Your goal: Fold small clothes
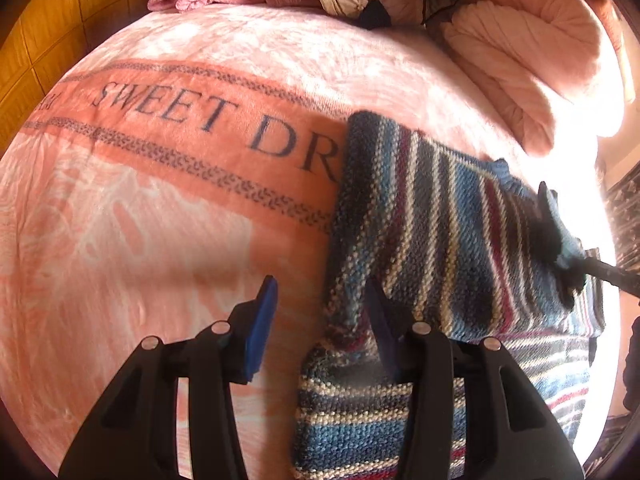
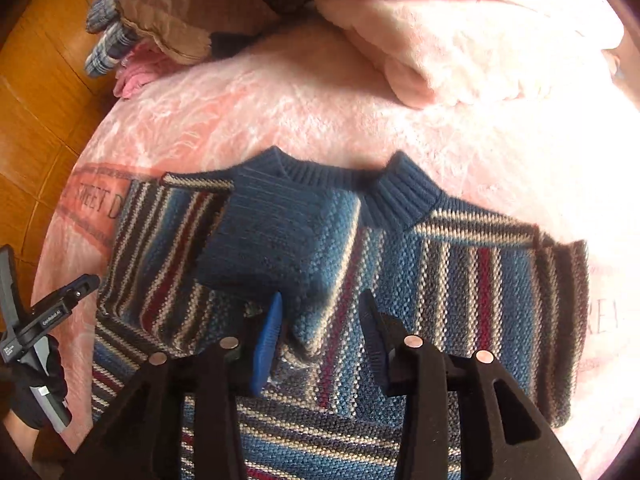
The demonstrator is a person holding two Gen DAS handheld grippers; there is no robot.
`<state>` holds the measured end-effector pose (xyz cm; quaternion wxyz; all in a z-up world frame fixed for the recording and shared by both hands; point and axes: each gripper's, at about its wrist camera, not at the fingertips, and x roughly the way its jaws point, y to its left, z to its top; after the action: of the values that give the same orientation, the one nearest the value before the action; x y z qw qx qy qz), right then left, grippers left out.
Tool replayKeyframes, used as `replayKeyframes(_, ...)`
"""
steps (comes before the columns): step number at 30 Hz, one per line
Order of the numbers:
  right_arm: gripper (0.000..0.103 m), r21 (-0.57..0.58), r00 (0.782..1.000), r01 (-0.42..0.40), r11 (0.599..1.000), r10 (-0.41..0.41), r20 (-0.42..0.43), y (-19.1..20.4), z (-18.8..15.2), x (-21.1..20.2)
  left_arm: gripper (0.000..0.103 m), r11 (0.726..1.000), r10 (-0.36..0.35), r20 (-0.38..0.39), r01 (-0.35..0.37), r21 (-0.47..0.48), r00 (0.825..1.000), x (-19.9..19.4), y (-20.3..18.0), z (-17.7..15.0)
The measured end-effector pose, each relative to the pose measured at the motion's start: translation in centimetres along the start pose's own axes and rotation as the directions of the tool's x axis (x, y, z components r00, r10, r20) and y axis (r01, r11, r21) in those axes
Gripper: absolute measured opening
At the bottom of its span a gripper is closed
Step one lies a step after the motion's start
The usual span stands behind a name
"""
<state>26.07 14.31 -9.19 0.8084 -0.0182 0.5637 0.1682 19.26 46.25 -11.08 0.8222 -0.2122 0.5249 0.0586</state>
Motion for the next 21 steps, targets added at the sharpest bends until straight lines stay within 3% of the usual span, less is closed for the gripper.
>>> replayKeyframes(3, 0.053, -0.087, 0.998, -0.06, 0.994, 0.058, -0.025, 3.0, 0.8, -0.3, 0.045, 0.996, -0.083, 0.019, 0.084, -0.031, 0.996, -1.0, -1.3, 0.8)
replayKeyframes(5, 0.06, -0.159, 0.998, -0.041, 0.986, 0.034, -0.043, 5.4, 1.1, 0.3, 0.046, 0.994, -0.109, 0.008, 0.109, 0.0, 0.994, -0.7, -2.9, 0.7)
replayKeyframes(9, 0.066, -0.25, 0.993, 0.059, 0.966, -0.083, -0.085, 8.3, 0.8, 3.1, 0.047, 0.991, -0.099, -0.065, 0.104, 0.079, 0.993, 1.6, -5.1, -1.0)
replayKeyframes(13, 0.065, -0.287, 0.972, 0.146, 0.947, -0.191, -0.137, 8.7, 0.3, 6.5, 0.047, 0.994, -0.081, -0.12, 0.089, 0.066, 0.989, 3.6, -4.6, -2.1)
replayKeyframes(15, 0.053, -0.289, 0.964, 0.185, 0.939, -0.231, -0.135, 8.3, 0.2, 7.6, 0.047, 0.993, -0.086, -0.124, 0.095, 0.071, 0.989, 3.9, -4.3, -2.2)
replayKeyframes(17, 0.031, -0.255, 0.969, 0.184, 0.949, -0.219, -0.116, 7.6, 0.4, 7.3, 0.047, 0.992, -0.084, -0.128, 0.096, 0.088, 0.988, 3.9, -4.3, -2.2)
replayKeyframes(19, 0.02, -0.19, 0.983, 0.121, 0.974, -0.144, -0.114, 6.4, 0.7, 6.3, 0.047, 0.991, -0.091, -0.128, 0.102, 0.085, 0.988, 3.9, -4.1, -2.2)
replayKeyframes(21, 0.017, -0.111, 0.993, 0.04, 0.993, -0.052, -0.109, 4.7, 0.8, 5.1, 0.047, 0.991, -0.094, -0.128, 0.105, 0.082, 0.987, 3.9, -4.1, -2.2)
